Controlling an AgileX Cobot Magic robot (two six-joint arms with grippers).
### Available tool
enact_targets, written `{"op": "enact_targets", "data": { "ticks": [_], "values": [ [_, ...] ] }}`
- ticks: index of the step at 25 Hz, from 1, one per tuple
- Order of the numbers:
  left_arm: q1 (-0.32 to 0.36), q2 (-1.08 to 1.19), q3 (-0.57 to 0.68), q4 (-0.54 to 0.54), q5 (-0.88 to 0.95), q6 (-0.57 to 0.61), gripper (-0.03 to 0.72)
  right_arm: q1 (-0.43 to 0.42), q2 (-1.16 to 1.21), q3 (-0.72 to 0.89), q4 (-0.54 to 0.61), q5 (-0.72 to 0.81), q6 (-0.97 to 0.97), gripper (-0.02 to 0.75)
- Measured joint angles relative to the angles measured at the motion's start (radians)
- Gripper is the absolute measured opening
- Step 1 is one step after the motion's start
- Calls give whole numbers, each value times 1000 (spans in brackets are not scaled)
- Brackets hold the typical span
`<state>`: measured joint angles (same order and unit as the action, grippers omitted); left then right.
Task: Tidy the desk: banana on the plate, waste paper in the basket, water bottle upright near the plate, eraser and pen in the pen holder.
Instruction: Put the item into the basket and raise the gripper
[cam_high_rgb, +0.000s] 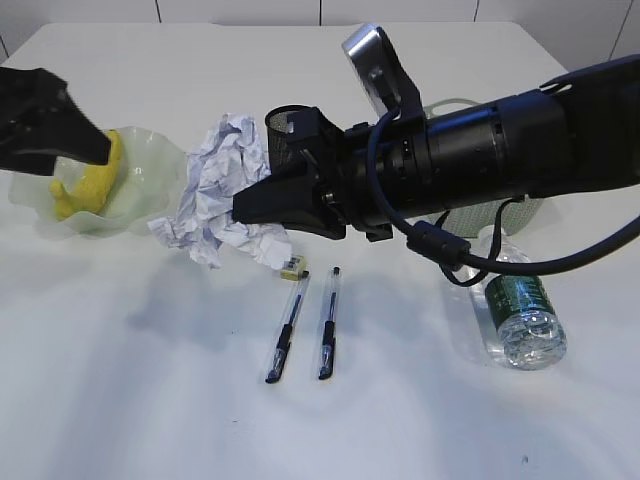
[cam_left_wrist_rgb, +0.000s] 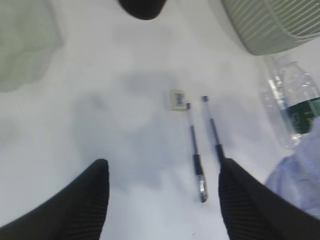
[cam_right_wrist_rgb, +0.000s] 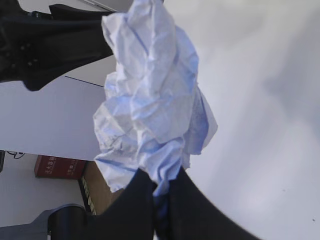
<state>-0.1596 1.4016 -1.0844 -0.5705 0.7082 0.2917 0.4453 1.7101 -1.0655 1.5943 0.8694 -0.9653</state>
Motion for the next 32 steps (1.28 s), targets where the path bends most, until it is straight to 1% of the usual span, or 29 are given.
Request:
{"op": "enact_targets", "data": {
  "ticks": [3, 5, 9, 11, 12, 17, 20, 23, 28, 31, 32],
  "values": [
    [87, -2, 0, 69, 41, -12, 446, 0, 0, 0, 0, 0, 0, -2],
    [138, -12, 0, 120, 51, -32, 438, 0, 0, 0, 0, 0, 0, -2],
    [220, -67, 0, 279, 51, -145, 433, 0, 0, 0, 0, -14, 0, -2],
    [242, -96, 0, 343, 53, -195, 433, 0, 0, 0, 0, -36, 0, -2],
    [244, -107, 5, 358, 53, -206, 433, 0, 0, 0, -7, -51, 5, -2],
    [244, -150, 72, 371, 62, -222, 433, -2, 0, 0, -91, -125, 59, -2],
    [244, -171, 134, 374, 68, -225, 433, -16, 0, 0, -194, -145, 130, -2],
    [244, -201, 189, 374, 68, -225, 433, -57, 0, 0, -306, -164, 201, -2],
    [244, -251, 232, 374, 84, -225, 431, -174, 0, -20, -484, -168, 302, -3],
    [244, -268, 237, 374, 89, -225, 430, -233, 0, -79, -643, -168, 391, -3],
    [244, -270, 237, 374, 90, -225, 430, -248, 0, -109, -714, -168, 433, -3]
  ]
}}
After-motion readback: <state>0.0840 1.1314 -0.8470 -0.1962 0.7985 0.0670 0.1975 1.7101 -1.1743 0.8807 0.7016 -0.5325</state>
